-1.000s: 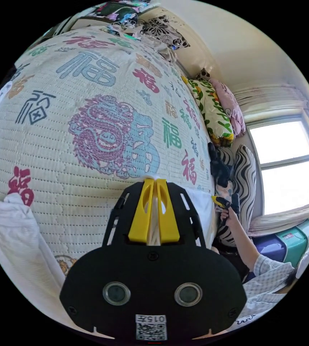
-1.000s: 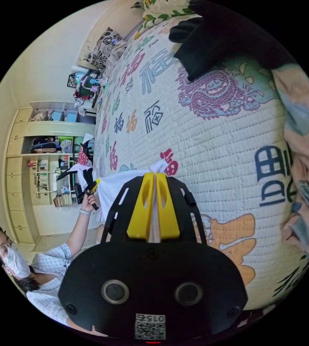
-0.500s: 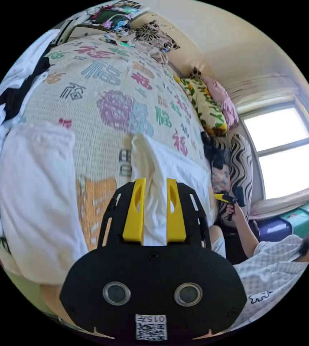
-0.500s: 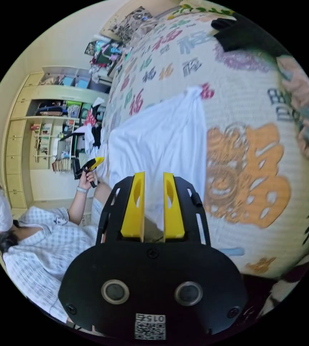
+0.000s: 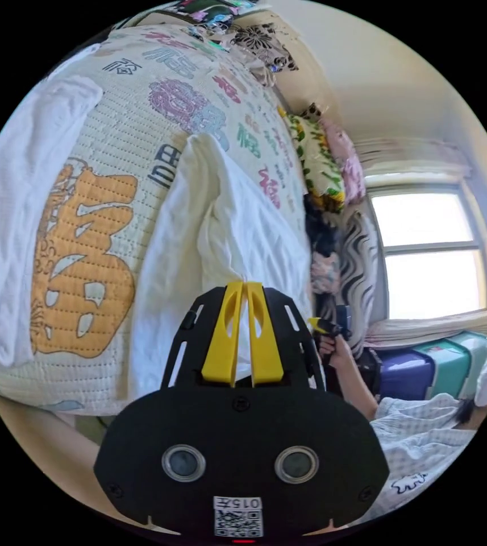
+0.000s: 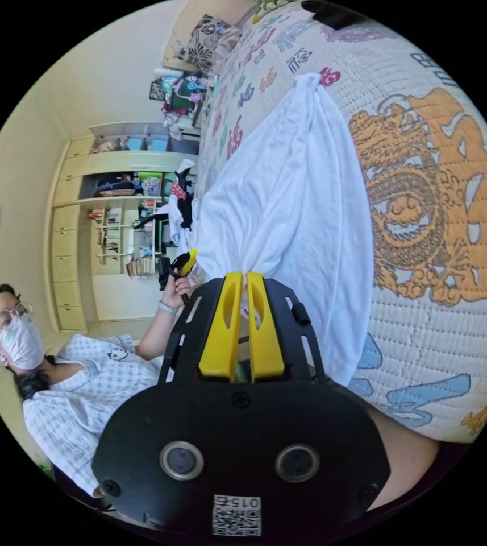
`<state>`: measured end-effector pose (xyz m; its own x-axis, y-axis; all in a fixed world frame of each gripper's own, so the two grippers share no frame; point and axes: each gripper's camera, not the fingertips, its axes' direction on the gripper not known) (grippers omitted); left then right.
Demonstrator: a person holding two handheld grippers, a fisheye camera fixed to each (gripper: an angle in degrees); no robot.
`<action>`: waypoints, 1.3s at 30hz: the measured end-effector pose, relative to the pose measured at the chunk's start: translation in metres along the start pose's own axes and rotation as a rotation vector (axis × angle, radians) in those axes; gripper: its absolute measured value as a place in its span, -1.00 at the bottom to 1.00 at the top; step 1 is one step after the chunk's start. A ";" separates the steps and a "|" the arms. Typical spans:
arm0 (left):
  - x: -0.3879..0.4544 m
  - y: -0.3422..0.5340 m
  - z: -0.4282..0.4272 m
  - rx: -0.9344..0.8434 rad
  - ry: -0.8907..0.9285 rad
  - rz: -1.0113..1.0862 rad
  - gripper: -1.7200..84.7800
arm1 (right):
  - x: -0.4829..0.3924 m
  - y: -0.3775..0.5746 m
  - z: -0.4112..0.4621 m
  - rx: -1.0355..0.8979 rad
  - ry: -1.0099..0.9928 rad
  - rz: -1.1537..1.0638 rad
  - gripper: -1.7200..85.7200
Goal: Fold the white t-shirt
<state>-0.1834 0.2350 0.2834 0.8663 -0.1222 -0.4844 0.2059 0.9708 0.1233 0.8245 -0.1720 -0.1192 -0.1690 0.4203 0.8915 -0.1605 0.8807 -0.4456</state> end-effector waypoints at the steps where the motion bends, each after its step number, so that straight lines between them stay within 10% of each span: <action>1: -0.001 0.009 -0.009 0.031 0.020 -0.006 -0.97 | 0.002 0.002 -0.003 0.012 -0.012 0.001 -0.93; 39: 0.002 0.170 0.012 -0.108 -0.038 -0.160 -0.84 | 0.038 -0.001 0.155 -0.078 0.085 0.070 -0.78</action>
<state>-0.1413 0.3971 0.3136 0.8432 -0.2829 -0.4572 0.2945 0.9545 -0.0476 0.6679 -0.1906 -0.0975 -0.0936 0.4950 0.8638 -0.0748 0.8617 -0.5019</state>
